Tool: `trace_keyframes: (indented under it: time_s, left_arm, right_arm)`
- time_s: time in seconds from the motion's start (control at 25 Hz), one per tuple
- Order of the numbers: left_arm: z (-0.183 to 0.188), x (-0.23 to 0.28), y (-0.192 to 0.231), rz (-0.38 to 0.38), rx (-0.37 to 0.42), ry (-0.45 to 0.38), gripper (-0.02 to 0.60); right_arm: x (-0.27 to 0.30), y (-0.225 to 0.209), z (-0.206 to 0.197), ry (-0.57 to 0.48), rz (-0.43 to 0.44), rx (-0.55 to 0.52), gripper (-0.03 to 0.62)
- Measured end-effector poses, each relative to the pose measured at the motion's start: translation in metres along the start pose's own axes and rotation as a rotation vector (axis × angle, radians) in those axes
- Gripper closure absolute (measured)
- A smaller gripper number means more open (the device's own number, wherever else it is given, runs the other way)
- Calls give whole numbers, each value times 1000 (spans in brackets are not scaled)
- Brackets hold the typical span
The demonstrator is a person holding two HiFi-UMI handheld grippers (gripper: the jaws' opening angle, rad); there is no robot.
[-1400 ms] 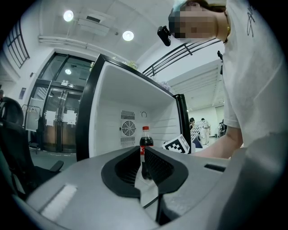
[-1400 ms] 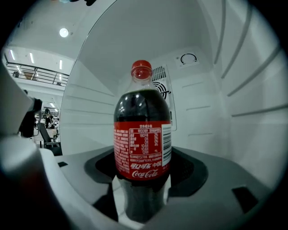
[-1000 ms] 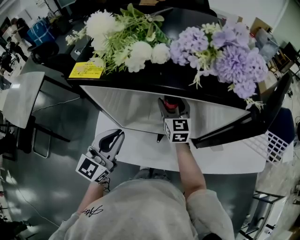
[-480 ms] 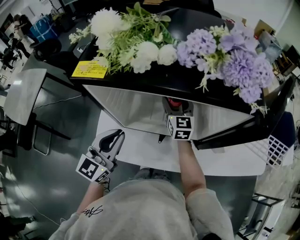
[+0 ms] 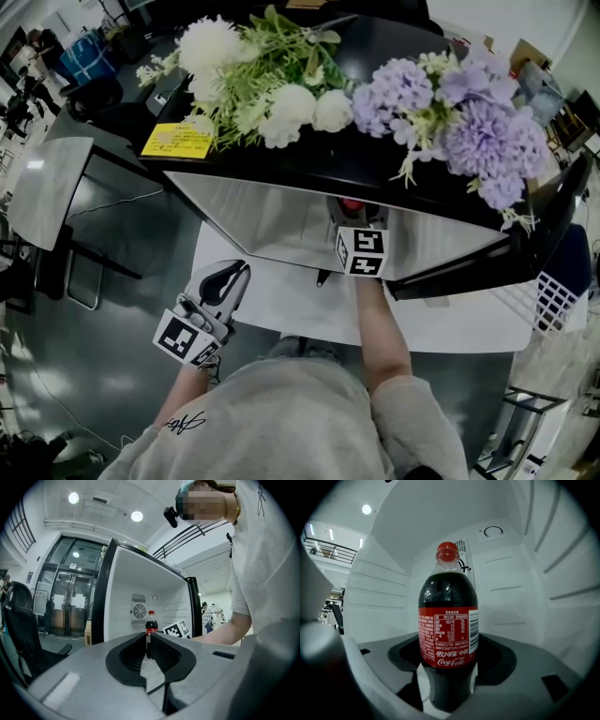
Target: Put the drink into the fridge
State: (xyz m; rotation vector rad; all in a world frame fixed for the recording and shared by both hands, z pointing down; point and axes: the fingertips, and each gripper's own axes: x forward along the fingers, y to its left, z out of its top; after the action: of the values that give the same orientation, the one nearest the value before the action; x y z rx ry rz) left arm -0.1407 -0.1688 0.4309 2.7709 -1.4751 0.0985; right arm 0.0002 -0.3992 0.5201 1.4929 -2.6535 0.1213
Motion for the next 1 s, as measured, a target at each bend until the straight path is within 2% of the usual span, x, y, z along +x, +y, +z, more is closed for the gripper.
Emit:
trace_keyframes:
  time_s: [1.0]
  left_arm:
    - [5, 7, -1, -2, -3, -19, 551]
  right_arm:
    - [0, -1, -4, -7, -5, -14, 287]
